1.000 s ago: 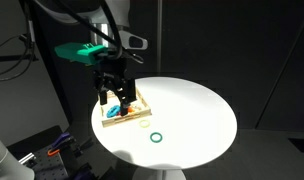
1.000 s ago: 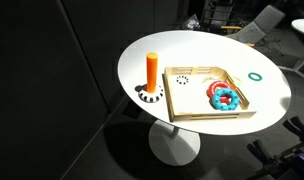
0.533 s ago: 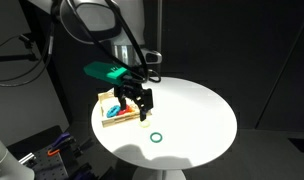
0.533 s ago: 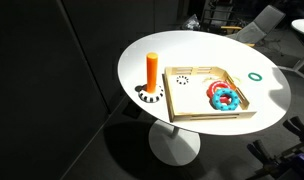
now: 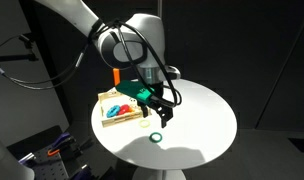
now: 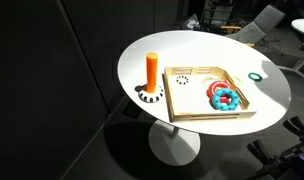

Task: Put the green ring in the box

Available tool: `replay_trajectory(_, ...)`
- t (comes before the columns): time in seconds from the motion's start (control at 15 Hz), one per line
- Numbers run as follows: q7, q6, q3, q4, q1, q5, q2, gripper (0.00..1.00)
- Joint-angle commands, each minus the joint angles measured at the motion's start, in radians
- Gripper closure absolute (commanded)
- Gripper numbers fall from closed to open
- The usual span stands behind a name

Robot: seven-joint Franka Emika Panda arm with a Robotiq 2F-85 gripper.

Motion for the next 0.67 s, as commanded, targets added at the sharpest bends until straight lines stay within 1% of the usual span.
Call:
replay_trajectory(0.0, 0.069, 0.056, 0.041, 0.103, -0.011, 0.006, 0.149, 0.0)
replay_trajectory(0.27, 0.179, 0.113, 0.071, 0.178, 0.005, -0.021, 0.278, 0.0)
replay_trajectory(0.6, 0.255, 0.125, 0.105, 0.262, 0.019, 0.002, 0.415, 0.0)
